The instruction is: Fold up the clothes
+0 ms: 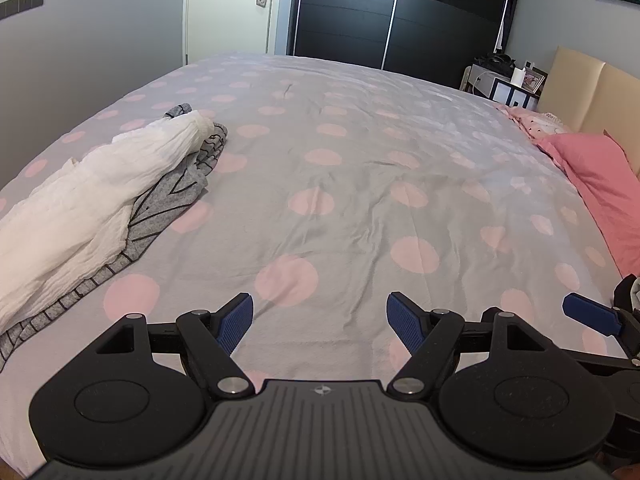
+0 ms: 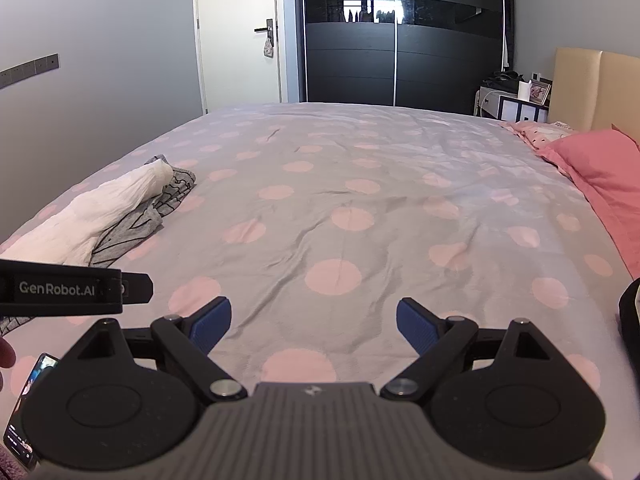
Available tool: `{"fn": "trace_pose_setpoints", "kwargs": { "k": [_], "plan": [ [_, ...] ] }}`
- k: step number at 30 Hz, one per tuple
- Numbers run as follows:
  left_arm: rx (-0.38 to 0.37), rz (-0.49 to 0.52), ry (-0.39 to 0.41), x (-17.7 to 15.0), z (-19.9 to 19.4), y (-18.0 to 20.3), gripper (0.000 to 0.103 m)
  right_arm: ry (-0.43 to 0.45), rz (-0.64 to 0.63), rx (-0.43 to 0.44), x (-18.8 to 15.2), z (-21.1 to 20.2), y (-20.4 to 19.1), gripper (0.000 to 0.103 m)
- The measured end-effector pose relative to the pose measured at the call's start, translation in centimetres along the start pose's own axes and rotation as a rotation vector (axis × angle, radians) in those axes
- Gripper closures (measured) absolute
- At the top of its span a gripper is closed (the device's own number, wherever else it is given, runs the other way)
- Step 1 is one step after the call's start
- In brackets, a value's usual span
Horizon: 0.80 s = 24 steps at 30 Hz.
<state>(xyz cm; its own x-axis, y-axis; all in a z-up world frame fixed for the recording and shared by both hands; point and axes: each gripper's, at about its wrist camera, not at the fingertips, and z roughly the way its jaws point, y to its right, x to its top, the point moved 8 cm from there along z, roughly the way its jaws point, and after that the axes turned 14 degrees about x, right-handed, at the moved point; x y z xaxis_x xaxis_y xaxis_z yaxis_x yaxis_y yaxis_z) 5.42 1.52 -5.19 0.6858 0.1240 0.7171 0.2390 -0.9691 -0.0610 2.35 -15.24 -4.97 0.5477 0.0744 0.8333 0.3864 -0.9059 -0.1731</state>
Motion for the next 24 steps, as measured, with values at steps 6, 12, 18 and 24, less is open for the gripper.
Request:
{"fn": "trace_pose_setpoints", "kwargs": {
  "k": [6, 12, 18, 24],
  "plan": [
    [0.005, 0.000, -0.011, -0.1, 0.4, -0.3, 0.030, -0.006, -0.005, 0.009, 0.0, 0.1, -0.2, 0.012],
    [0.021, 0.001, -0.020, -0.3, 1.1, -1.1, 0.030, -0.008, -0.003, 0.009, 0.0, 0.2, -0.2, 0.012],
    [0.087, -0.015, -0.026, -0.5, 2.9, -4.1, 0.030, -0.015, 0.010, -0.003, 0.1, 0.6, 0.4, 0.012],
    [0.232, -0.026, -0.048, -0.7, 5.3, -9.8, 0.038, -0.034, -0.010, -0.012, -0.1, 0.8, 1.3, 0.012]
  ]
}}
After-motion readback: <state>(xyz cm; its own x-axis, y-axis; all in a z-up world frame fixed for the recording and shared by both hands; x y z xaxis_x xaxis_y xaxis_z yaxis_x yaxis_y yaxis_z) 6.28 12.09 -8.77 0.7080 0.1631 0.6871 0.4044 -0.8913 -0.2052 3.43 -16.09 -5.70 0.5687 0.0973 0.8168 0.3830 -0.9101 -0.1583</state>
